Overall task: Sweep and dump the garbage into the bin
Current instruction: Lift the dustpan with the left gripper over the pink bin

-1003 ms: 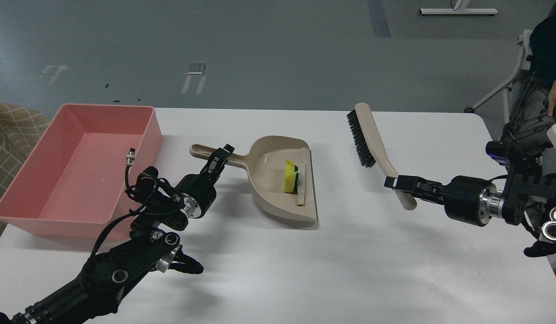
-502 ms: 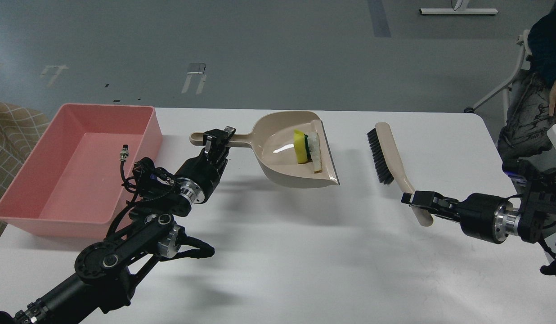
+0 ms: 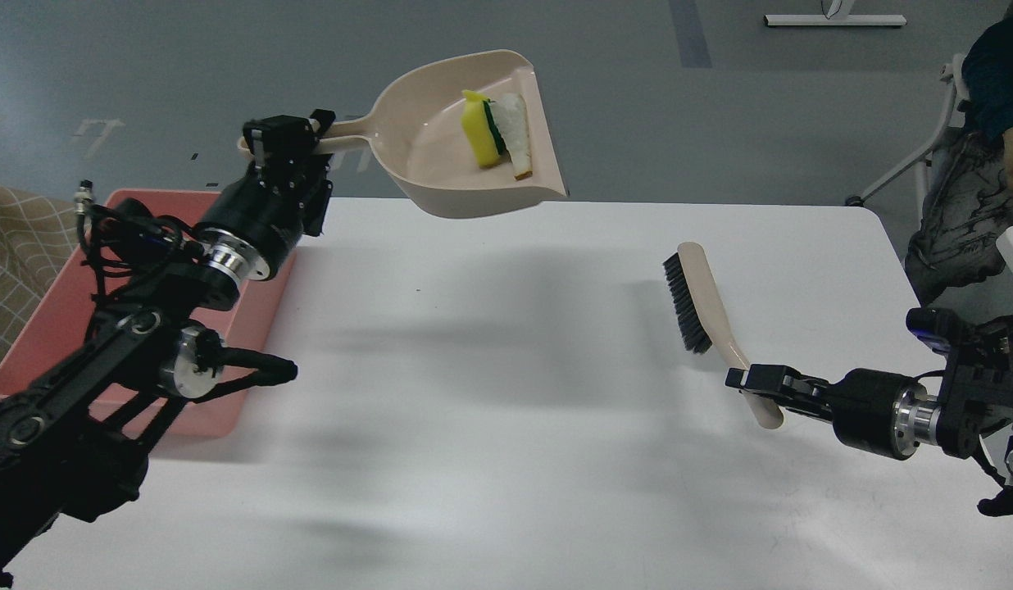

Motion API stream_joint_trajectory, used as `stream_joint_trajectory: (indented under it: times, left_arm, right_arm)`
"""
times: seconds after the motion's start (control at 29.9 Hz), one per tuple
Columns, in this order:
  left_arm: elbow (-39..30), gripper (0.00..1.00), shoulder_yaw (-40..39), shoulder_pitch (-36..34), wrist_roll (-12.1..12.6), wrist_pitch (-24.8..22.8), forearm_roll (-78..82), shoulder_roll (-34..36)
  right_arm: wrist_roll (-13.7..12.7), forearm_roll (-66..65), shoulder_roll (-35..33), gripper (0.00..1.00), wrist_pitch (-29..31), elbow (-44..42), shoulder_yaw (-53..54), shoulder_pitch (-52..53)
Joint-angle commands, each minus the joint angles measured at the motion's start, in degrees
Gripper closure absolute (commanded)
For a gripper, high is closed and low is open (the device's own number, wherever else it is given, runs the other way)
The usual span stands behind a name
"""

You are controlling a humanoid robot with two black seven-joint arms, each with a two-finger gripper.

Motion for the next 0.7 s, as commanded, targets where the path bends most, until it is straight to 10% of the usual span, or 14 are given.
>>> stream_joint_trajectory:
  times: [0.0, 0.4, 0.67]
  left_arm:
    - [-1.32, 1.00, -6.32, 3.82, -0.04, -1.97, -4.52, 5.76]
    - [-0.53, 1.00, -39.10, 34.13, -0.04, -22.35, -5.85, 7.19]
    - [7.80, 1.00, -46.95, 43.39, -2.93, -28.70, -3.58, 6.75]
  right_arm:
    - [-0.01, -0.07, 0.00, 1.00, 0.09, 0.07, 0.09, 0.05]
    - [-0.01, 0.02, 0.00, 1.00, 0.53, -0.10, 1.06, 0.05]
    - [-0.10, -0.07, 0.09, 1.00, 0.62, -0.01, 1.06, 0.40]
